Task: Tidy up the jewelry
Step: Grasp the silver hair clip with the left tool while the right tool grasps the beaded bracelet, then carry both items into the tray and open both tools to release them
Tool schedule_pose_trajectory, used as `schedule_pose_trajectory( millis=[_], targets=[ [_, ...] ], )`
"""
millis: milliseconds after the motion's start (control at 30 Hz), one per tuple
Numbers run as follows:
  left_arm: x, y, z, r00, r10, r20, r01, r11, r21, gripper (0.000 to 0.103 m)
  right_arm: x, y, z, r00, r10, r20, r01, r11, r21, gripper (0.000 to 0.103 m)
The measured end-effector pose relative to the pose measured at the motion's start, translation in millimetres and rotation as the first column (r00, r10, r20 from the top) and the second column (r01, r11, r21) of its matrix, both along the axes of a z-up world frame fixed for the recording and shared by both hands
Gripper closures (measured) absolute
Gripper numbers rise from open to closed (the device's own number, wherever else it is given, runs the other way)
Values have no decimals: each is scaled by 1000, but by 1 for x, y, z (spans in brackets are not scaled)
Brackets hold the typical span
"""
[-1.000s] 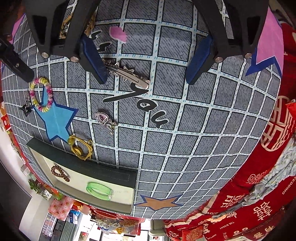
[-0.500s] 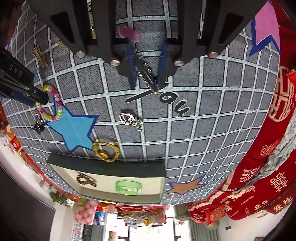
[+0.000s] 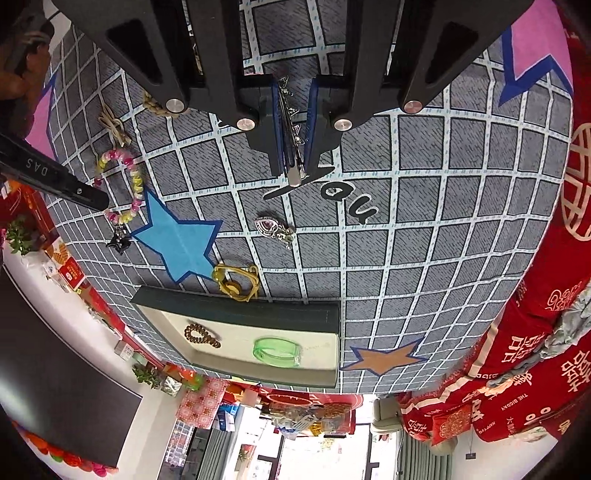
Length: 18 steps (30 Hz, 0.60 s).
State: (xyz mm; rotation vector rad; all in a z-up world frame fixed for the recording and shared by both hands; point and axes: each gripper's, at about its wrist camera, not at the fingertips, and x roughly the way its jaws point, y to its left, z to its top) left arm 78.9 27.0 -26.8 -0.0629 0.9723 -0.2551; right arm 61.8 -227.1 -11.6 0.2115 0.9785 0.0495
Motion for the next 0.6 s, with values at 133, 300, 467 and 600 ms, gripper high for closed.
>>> schedule_pose_trajectory(
  millis=[133, 300, 467, 600],
  targets=[
    [1, 1, 10, 1000, -8, 22, 8, 1000, 1, 79, -2, -4, 13, 1000, 1, 28, -1, 1000, 19, 93],
    [4, 1, 24, 999, -15, 48, 16, 1000, -10, 79, 2, -10, 27, 999, -8, 50, 5, 998, 60, 93],
    [16, -1, 43, 996, -24, 83, 26, 999, -29, 79, 11, -13, 41, 997, -2, 72, -3, 998, 67, 93],
    [30, -3, 59, 992, -33, 119, 36, 999, -26, 79, 26, -16, 54, 996, 5, 93, -11, 998, 69, 93]
  ],
)
